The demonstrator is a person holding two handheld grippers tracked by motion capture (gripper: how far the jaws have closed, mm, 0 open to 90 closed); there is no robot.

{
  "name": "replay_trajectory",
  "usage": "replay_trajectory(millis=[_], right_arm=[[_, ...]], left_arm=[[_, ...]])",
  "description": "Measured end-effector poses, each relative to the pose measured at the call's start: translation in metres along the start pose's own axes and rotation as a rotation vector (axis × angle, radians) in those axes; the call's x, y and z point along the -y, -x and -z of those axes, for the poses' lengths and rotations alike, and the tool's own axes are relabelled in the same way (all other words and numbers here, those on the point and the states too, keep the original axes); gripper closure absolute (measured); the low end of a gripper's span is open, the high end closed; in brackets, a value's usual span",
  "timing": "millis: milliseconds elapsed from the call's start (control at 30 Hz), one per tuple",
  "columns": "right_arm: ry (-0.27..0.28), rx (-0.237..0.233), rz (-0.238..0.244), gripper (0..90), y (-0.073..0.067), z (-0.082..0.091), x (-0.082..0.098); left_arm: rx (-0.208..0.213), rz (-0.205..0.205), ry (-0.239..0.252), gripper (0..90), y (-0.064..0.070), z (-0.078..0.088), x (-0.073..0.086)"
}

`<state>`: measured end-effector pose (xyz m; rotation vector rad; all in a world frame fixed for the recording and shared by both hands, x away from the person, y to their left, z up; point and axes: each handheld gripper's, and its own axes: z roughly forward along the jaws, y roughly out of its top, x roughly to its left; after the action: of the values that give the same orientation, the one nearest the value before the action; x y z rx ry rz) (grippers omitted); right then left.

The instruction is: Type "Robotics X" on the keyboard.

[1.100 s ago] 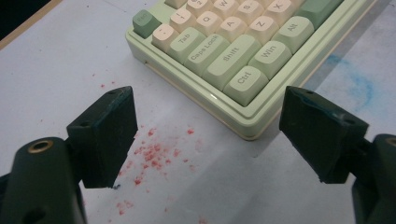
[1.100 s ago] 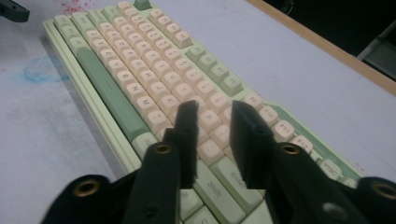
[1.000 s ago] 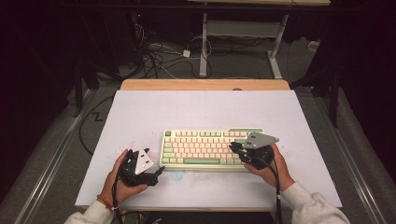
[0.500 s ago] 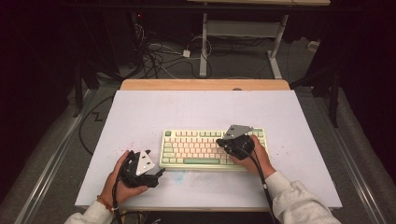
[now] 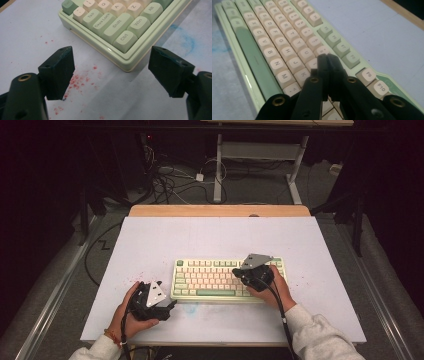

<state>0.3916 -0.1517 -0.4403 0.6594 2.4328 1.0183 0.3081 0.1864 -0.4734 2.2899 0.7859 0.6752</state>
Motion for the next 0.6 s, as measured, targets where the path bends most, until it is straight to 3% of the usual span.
replay_trajectory(millis=[167, 400, 600], right_arm=[[0.080, 0.023, 0.004, 82.7, -0.003, 0.024, 0.004], [0.216, 0.047, -0.006, 58.1, -0.005, 0.062, 0.021], [0.247, 0.121, -0.006, 40.8, -0.008, 0.086, 0.039]], left_arm=[[0.002, 0.002, 0.003, 19.8, 0.000, 0.000, 0.000], [-0.006, 0.005, 0.008, 23.2, 0.000, 0.002, -0.001], [0.004, 0.010, 0.021, 24.0, 0.000, 0.004, -0.002]])
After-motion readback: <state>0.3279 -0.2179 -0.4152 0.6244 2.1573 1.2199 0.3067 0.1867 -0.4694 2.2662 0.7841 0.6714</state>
